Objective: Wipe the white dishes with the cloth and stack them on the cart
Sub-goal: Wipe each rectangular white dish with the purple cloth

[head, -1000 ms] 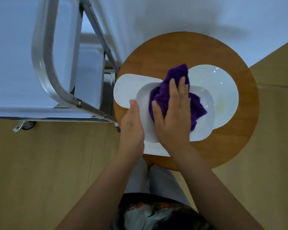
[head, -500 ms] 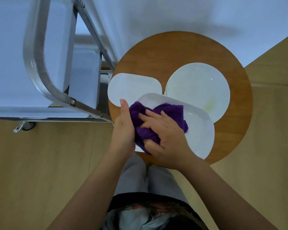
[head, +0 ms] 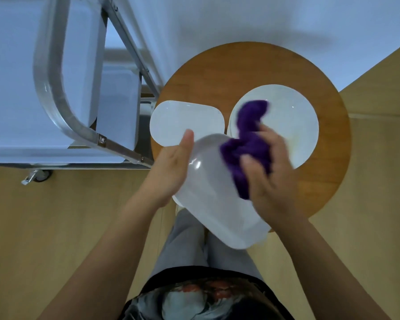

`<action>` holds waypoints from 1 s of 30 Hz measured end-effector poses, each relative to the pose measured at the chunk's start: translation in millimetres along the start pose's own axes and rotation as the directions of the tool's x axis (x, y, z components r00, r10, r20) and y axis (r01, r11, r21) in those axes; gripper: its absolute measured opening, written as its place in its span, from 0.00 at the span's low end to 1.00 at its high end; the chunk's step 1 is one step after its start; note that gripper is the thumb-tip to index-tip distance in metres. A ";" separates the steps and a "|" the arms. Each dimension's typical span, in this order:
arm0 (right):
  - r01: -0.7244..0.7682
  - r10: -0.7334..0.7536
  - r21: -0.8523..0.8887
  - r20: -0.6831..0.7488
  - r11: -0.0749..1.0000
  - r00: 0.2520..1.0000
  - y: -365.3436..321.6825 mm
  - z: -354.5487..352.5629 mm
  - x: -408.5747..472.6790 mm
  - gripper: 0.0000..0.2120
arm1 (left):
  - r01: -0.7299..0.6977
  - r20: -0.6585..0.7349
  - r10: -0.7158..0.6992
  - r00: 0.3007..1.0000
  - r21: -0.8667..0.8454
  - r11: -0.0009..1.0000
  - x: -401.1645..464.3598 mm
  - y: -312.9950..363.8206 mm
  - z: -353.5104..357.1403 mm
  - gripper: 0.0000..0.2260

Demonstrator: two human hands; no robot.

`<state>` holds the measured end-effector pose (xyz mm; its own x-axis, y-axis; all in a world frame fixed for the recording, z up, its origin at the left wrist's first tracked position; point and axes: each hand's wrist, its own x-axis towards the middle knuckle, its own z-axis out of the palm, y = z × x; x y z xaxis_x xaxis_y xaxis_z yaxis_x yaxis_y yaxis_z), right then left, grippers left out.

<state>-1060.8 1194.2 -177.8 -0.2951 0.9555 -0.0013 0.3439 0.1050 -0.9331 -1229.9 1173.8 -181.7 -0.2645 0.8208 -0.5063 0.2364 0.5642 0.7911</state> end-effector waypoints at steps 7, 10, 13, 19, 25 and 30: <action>0.135 0.058 -0.238 0.656 0.962 0.752 1.5 -9.7 60.7 0.27 | -0.246 0.205 0.219 0.954 0.116 0.962 -7.7 8.0 -5.4 0.32; -0.043 0.116 -0.140 0.566 0.989 0.816 9.9 -12.3 59.5 0.22 | -0.225 0.116 0.213 0.970 0.105 0.969 -4.3 5.2 -11.5 0.25; -0.231 0.243 -0.083 0.464 0.969 0.852 20.2 -10.7 48.9 0.22 | -0.176 -0.046 0.178 0.983 0.045 0.983 -1.4 0.9 -13.5 0.24; -0.507 0.441 0.022 0.461 0.862 0.770 37.9 -29.5 25.1 0.24 | -0.099 -0.278 0.036 0.960 -0.216 0.971 5.1 -2.3 -33.1 0.24; -0.584 0.687 0.605 0.083 0.541 0.722 39.1 1.1 3.3 0.19 | -0.126 -0.467 -0.072 0.881 -0.379 0.917 11.9 4.3 -19.8 0.18; -0.394 0.830 0.880 0.000 0.265 0.558 24.2 37.4 7.8 0.13 | -0.191 -0.561 -0.212 0.800 -0.573 0.797 2.3 0.5 26.8 0.15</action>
<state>-1088.2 1193.8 -213.8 0.1212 0.6199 -0.7752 -0.5770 -0.5915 -0.5632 -1205.3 1178.4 -191.7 -0.7865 0.4870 -0.3797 -0.2964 0.2417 0.9240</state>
